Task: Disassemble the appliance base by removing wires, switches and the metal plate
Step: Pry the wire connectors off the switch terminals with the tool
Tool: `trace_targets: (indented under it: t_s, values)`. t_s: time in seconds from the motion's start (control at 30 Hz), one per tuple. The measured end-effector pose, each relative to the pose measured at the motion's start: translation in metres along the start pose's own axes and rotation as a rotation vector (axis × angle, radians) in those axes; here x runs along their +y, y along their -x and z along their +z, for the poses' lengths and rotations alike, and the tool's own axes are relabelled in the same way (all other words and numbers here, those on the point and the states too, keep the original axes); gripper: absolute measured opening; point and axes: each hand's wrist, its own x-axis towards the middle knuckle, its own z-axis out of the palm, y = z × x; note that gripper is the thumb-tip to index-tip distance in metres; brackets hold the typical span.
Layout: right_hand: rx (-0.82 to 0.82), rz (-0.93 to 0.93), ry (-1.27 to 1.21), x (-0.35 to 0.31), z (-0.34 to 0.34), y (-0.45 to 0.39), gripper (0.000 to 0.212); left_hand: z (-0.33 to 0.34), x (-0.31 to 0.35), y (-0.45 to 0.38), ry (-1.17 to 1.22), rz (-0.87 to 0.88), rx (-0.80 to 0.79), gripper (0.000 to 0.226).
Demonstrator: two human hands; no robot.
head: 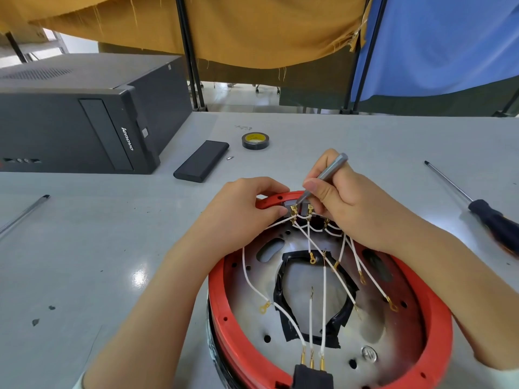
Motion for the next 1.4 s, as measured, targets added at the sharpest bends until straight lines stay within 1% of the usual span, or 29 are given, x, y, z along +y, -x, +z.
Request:
trace_targets:
  t_s: [0.13,0.23,0.47,0.53,0.6,0.67,0.7,0.77,0.83,0.9,1.0,1.1,1.27,1.4]
  values:
    - [-0.087,0.009,0.059,-0.002,0.000,-0.013,0.015,0.000,0.000,-0.001,0.006,0.000,0.001,0.024]
    - [-0.124,0.005,0.135,-0.007,0.000,-0.024,0.016,0.000,0.000,0.000,0.018,0.004,-0.005,0.024]
    - [-0.059,0.057,0.106,-0.002,0.006,-0.032,0.019,0.000,0.000,0.000,0.043,0.001,-0.017,0.023]
    - [-0.061,0.100,0.029,0.001,0.006,-0.033,0.020,0.000,0.000,-0.001,0.047,-0.004,-0.019,0.024]
    - [-0.046,0.137,-0.142,0.004,0.005,-0.032,0.022,0.000,0.000,-0.001,0.048,-0.004,-0.020,0.023]
    - [0.015,0.110,-0.268,0.005,0.004,-0.027,0.023,0.000,-0.001,0.000,0.047,-0.005,-0.021,0.023]
    - [0.045,0.073,-0.281,0.005,0.004,-0.024,0.023,0.000,-0.001,0.000,0.048,-0.006,-0.020,0.023]
    - [0.069,-0.007,-0.201,0.005,0.005,-0.021,0.022,0.000,-0.001,-0.001,0.054,-0.009,-0.017,0.024]
    - [0.043,-0.060,-0.064,0.005,0.007,-0.020,0.020,0.000,-0.001,-0.001,0.054,-0.007,-0.017,0.024]
    - [0.020,-0.087,0.033,0.004,0.008,-0.019,0.019,0.000,-0.002,-0.001,0.052,-0.005,-0.016,0.025]
    - [0.020,-0.109,0.104,0.003,0.008,-0.017,0.021,0.001,-0.002,-0.001,0.061,0.002,-0.013,0.024]
    - [0.022,-0.120,0.129,0.001,0.008,-0.016,0.025,0.001,-0.002,-0.001,0.062,0.007,-0.010,0.023]
    - [0.004,-0.103,0.220,-0.003,0.010,-0.018,0.022,0.000,-0.002,-0.001,0.059,0.012,-0.017,0.024]
    - [-0.023,0.016,0.101,-0.001,0.010,-0.029,0.017,0.000,-0.001,0.000,0.049,0.009,-0.011,0.024]
